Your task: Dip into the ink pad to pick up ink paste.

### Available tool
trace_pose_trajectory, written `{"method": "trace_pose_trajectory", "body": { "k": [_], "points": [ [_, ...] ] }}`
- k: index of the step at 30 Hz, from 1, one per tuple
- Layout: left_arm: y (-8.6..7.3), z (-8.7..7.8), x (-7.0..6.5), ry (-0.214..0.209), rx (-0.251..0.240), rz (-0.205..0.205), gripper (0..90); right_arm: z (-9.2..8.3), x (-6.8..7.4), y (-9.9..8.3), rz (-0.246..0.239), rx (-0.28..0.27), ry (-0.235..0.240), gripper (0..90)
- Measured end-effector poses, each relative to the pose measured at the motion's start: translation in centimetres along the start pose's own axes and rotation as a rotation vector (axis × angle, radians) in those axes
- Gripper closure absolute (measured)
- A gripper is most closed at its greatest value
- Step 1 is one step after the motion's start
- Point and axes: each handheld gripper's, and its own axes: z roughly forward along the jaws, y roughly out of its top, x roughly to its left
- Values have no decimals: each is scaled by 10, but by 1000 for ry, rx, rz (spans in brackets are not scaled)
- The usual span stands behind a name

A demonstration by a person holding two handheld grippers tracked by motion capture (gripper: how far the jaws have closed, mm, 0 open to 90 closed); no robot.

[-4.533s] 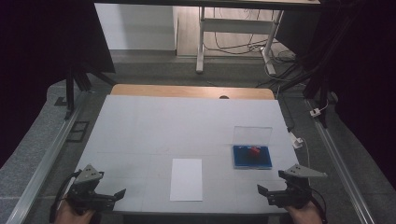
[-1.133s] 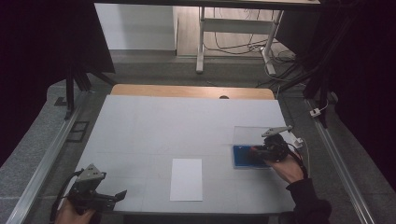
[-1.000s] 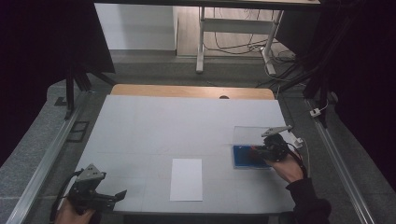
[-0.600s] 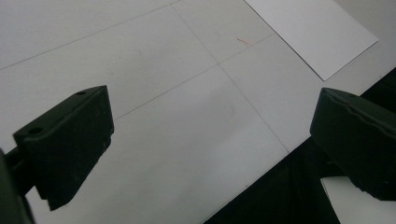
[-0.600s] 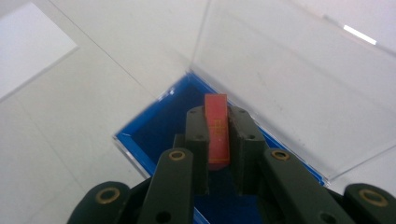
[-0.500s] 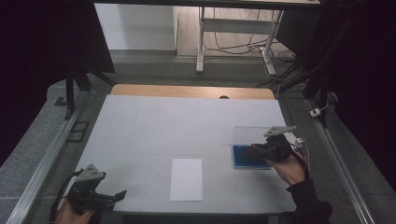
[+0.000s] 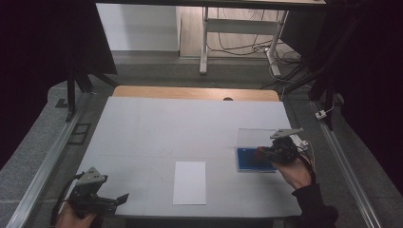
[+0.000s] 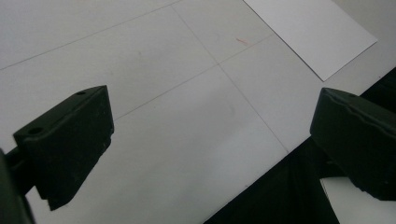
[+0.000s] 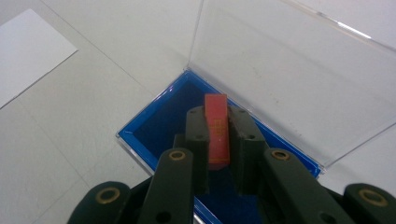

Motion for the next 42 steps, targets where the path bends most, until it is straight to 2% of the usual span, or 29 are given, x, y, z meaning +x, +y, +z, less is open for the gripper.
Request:
{"method": "trace_pose_trajectory", "body": {
  "k": [4,7,17,25,34,36,38,42],
  "points": [
    [0,0,0,-1,1,0,0,5,0,-1,18,9,-21,797],
    [0,0,0,-1,1,1,0,8,-1,-3,40,19,-11,797],
    [0,0,0,-2,3,-2,1,20,2,-5,7,58,-2,798],
    [0,0,0,-3,3,-3,1,22,2,-6,22,65,-7,801],
    [0,1,0,-4,6,-6,2,26,23,-1,-95,106,-99,802],
    [0,1,1,-4,7,-6,2,27,25,0,-104,112,-109,803],
    [0,1,0,-3,8,-5,2,26,21,-1,-83,103,-94,804],
    [0,1,0,-3,8,-5,2,24,5,-5,34,76,-25,805]
  ]
}}
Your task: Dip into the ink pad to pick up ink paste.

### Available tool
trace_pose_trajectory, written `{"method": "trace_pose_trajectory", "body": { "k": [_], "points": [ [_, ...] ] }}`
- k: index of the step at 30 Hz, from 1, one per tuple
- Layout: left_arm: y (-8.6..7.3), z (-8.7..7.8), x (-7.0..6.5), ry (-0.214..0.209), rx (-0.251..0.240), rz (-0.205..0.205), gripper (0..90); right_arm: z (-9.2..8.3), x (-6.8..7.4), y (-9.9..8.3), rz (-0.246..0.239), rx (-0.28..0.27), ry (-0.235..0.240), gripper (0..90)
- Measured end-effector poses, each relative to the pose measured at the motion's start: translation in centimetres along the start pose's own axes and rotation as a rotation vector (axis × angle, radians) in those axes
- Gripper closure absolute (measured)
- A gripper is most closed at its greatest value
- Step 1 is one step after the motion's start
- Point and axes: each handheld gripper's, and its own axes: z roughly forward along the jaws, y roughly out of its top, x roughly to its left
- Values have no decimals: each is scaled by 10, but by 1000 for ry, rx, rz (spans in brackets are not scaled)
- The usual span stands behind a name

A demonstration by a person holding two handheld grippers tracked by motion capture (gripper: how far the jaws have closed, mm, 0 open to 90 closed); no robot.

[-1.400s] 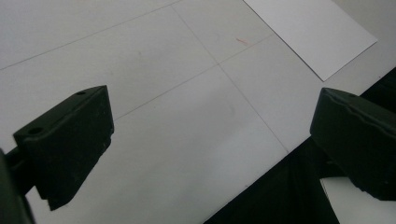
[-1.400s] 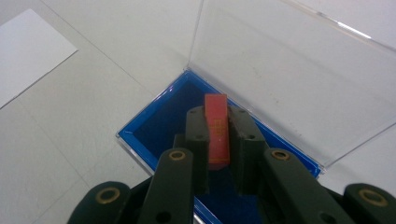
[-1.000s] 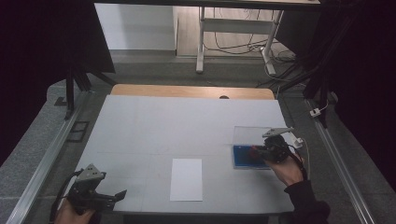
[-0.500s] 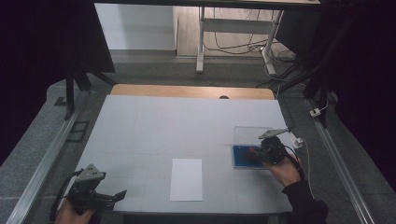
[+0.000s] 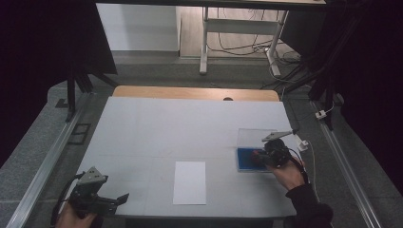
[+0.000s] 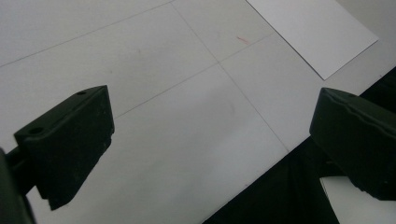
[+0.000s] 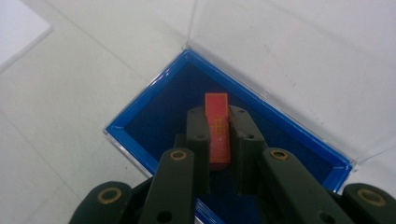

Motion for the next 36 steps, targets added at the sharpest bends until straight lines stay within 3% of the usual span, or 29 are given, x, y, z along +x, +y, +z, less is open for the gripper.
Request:
{"method": "trace_pose_trajectory", "body": {
  "k": [3,10,16,20,23,27,32,36],
  "points": [
    [0,0,0,0,1,0,2,0,-4,-1,33,-7,21,806],
    [0,1,0,1,4,1,2,1,11,2,-68,13,-58,805],
    [1,1,0,3,7,2,2,1,2,-1,1,-9,-14,805],
    [1,1,0,3,7,2,2,1,8,1,-47,2,-40,803],
    [1,1,0,3,6,1,2,0,9,1,-58,1,-45,801],
    [1,1,0,2,5,0,2,-4,3,0,-14,-29,-21,799],
    [1,1,0,2,5,-1,2,-17,-3,-1,27,-102,-39,798],
    [1,1,0,2,6,-1,3,-18,-7,-5,43,-84,-42,798]
  ]
}}
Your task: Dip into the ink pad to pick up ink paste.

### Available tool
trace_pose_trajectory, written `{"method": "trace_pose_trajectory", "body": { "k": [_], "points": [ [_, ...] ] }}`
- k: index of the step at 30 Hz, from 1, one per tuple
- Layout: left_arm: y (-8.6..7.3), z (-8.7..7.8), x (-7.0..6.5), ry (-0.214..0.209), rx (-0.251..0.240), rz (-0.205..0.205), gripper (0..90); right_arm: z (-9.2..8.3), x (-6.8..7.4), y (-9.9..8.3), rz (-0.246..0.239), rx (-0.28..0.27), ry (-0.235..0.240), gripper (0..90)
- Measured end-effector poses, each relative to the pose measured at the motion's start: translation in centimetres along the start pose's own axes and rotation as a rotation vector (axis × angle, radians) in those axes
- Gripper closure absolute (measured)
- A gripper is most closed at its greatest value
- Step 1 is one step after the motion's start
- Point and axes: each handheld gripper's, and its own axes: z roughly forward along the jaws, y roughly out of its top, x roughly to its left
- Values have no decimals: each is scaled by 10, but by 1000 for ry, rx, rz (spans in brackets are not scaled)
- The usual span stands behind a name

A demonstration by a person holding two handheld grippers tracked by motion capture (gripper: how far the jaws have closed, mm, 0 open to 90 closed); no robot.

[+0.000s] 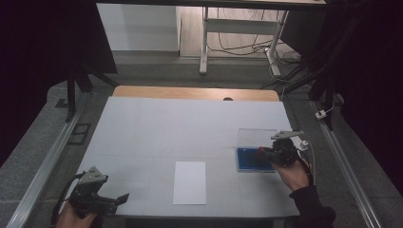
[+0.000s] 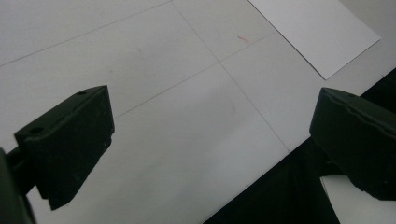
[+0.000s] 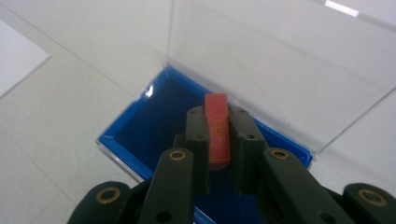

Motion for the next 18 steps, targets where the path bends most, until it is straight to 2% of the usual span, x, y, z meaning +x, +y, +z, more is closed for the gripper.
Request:
{"method": "trace_pose_trajectory", "body": {
  "k": [9,14,18],
  "points": [
    [0,0,0,2,-3,1,3,9,-3,-5,17,59,2,799],
    [0,0,0,2,-1,1,3,10,-5,-5,38,60,5,802],
    [0,0,0,4,1,3,4,12,2,-3,-7,73,-29,804]
  ]
}}
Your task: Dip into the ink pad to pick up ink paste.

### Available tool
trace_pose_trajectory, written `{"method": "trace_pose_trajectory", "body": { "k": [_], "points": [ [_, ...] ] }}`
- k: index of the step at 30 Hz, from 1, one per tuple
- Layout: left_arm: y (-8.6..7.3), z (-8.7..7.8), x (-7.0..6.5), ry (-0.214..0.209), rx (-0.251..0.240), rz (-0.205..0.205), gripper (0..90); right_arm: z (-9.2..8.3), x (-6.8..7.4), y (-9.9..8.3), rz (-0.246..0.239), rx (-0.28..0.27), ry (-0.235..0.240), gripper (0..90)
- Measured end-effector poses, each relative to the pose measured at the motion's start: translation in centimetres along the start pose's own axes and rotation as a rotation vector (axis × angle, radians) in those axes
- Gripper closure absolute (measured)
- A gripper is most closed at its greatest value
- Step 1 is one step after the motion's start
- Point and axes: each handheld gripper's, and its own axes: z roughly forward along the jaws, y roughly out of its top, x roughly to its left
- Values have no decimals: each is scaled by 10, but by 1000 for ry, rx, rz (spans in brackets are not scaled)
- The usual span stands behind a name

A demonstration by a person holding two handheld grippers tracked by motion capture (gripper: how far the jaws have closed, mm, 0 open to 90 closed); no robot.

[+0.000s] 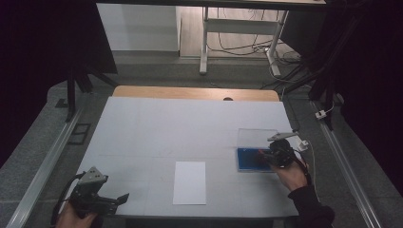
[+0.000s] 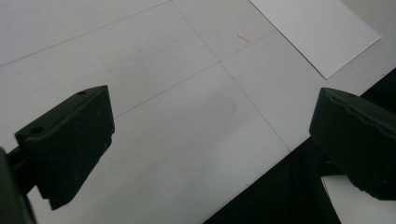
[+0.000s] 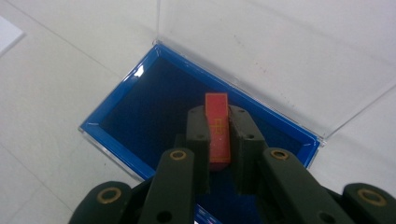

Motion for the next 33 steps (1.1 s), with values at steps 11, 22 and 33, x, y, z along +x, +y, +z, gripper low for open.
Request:
{"method": "trace_pose_trajectory", "body": {
  "k": [11,22,33],
  "points": [
    [0,0,0,0,2,2,5,1,2,0,-9,-2,-7,805],
    [0,0,0,0,2,2,5,1,0,-1,13,-3,4,804],
    [0,1,0,-1,3,3,6,0,2,-1,2,-6,-4,801]
  ]
}}
